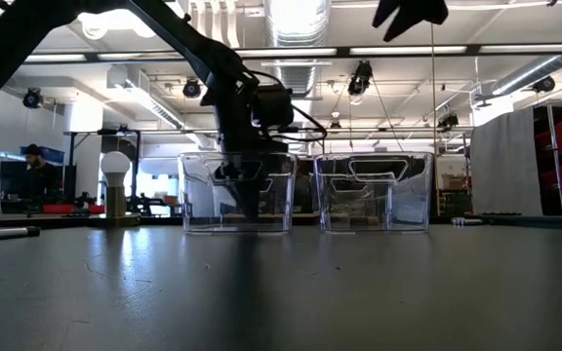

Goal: Sort batteries
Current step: Put the white battery into the left transparent bin, then put the brown battery into the right transparent bin

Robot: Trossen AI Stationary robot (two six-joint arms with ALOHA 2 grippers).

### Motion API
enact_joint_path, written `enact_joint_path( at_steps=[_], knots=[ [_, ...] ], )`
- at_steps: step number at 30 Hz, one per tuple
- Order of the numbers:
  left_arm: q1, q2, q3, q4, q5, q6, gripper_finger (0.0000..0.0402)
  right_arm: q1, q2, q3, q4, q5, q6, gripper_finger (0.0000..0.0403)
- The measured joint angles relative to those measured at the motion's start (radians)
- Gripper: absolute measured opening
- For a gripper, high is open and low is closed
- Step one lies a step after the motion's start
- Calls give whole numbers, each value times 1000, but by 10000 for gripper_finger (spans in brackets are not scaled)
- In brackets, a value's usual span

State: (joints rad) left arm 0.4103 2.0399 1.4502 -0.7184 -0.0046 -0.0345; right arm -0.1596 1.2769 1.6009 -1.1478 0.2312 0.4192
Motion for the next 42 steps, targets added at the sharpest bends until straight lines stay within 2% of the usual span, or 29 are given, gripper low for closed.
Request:
enact_joint_path(
  at_steps=[8, 12, 19, 25, 33, 38, 42],
  knots=[
    [0, 0, 0, -2, 10, 0, 32, 0, 2, -1, -300, -14, -1, 218],
    [0, 0, -1, -3, 10, 0, 32, 0, 0, -43, -379, -40, 37, 225],
    [0, 0, -1, 0, -11, -4, 38, 6, -14, -214, -386, -194, 53, 228],
    [0, 0, -1, 0, -13, -4, 77, 20, -26, -353, -393, -312, 53, 230],
    [0, -15, 17, -49, -14, -11, 114, 52, -35, -520, -387, -343, 89, 225],
    [0, -38, 61, -79, -13, -6, 116, 57, -64, -626, -389, -447, 143, 226],
    [0, -74, 86, -80, -13, -4, 114, 57, -66, -697, -382, -468, 210, 220]
  ],
)
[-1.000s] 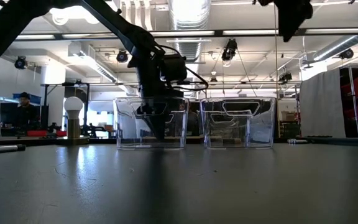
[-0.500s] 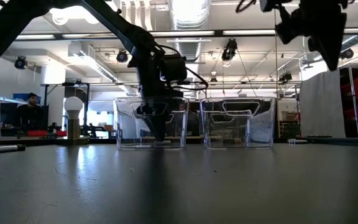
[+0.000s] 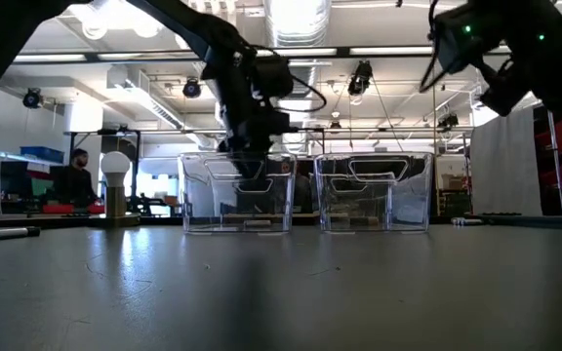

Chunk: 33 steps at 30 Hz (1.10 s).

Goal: Sort batteries
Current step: Put the brown battery into the right transparent bin

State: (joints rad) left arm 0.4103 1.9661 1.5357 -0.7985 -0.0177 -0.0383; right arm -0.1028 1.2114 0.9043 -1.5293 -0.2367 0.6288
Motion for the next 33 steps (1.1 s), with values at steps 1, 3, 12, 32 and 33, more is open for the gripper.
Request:
enact_joint_path(
  at_steps=[1, 3, 12, 32, 33],
  knots=[
    [0, -9, 4, 1, 0, 0, 114, -2, 1, -17, 12, 0, 14, 219],
    [0, -29, 7, 2, 0, 0, 114, -12, 1, -50, 59, -2, 56, 216],
    [-4, -123, 7, -7, 39, -4, 114, -134, 2, -138, 211, 26, 144, 213],
    [-4, -155, -13, -33, 47, -3, 114, -204, 27, -235, 387, 132, 51, 191],
    [-4, -155, -13, -33, 47, -3, 114, -204, 27, -248, 394, 132, 66, 190]
  ],
)
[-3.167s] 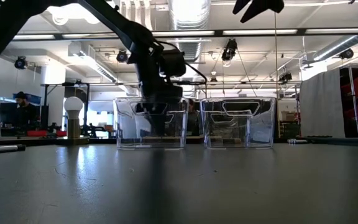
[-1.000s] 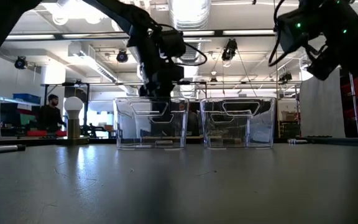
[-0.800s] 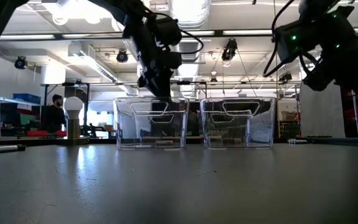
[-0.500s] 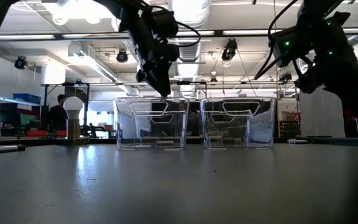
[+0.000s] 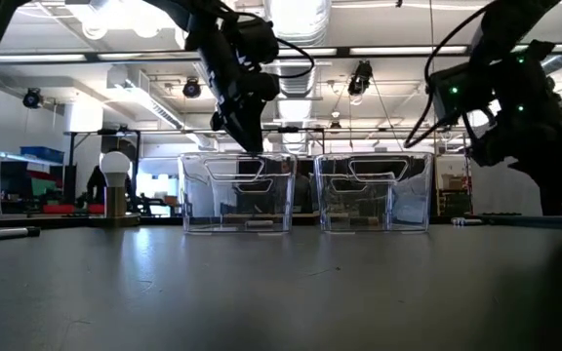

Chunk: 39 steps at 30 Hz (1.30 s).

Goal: Sort batteries
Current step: Put the brown battery into the right transparent bin

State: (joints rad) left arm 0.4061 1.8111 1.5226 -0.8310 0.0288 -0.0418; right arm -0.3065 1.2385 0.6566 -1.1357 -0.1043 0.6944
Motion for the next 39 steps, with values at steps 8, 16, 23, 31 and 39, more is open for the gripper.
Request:
enact_joint_path(
  at_steps=[8, 16, 23, 31, 39],
  knots=[
    [0, 0, 0, 0, 0, -1, 114, 0, -3, -110, 128, 3, 104, 187],
    [0, 0, 0, 0, 0, -25, 114, 1, -28, -158, 182, -7, 78, 166],
    [0, 0, 0, 1, 0, -82, 114, 28, -47, -164, 189, 2, -18, 118],
    [0, 0, -1, 8, -1, -155, 114, 72, -48, -197, 219, 22, -7, 63],
    [-20, 0, -1, 8, -3, -195, 114, 82, -51, -190, 220, 56, -3, 68]
  ],
)
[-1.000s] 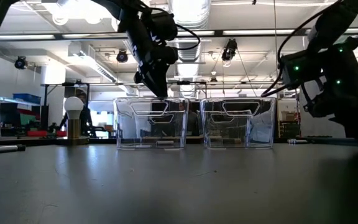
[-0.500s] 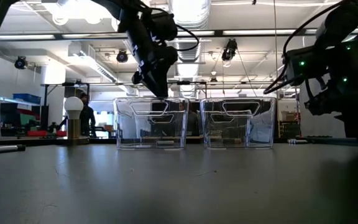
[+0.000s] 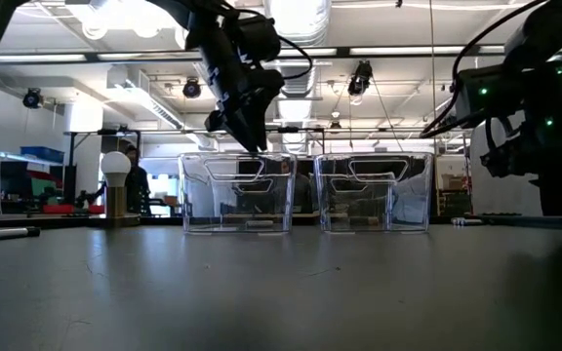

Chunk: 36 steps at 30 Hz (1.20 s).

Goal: Sort batteries
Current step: Put the brown battery into the right transparent bin

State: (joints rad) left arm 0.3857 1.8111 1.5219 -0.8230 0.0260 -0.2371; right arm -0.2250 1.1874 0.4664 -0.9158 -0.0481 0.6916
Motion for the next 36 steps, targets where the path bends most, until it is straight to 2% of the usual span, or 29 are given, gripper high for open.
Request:
enact_joint_path(
  at_steps=[4, 9, 17, 19, 26, 29, 31, 36],
  knots=[
    [-16, 0, 0, 0, -7, -14, 114, 1, -8, 7, 6, 15, 15, 69],
    [-42, -12, 0, -1, -71, -27, 114, 1, -10, 12, 11, 29, 19, 52],
    [-67, -105, 0, 2, -145, -3, 114, 1, -57, 15, 15, 49, 54, 55],
    [-67, -135, 0, 0, -148, 17, 114, 0, -79, 31, 11, 89, 54, 54],
    [-67, -235, 0, -8, -178, 56, 114, 0, -134, 169, -87, 74, 57, 46],
    [-66, -268, 0, -7, -181, 124, 114, 0, -123, 260, -149, 94, 61, 48],
    [-68, -287, 0, -8, -151, 201, 114, 0, -113, 337, -177, 120, 60, 48],
    [-71, -323, 0, -9, 9, 316, 114, -1, -52, 551, -205, 191, 43, 46]
  ],
)
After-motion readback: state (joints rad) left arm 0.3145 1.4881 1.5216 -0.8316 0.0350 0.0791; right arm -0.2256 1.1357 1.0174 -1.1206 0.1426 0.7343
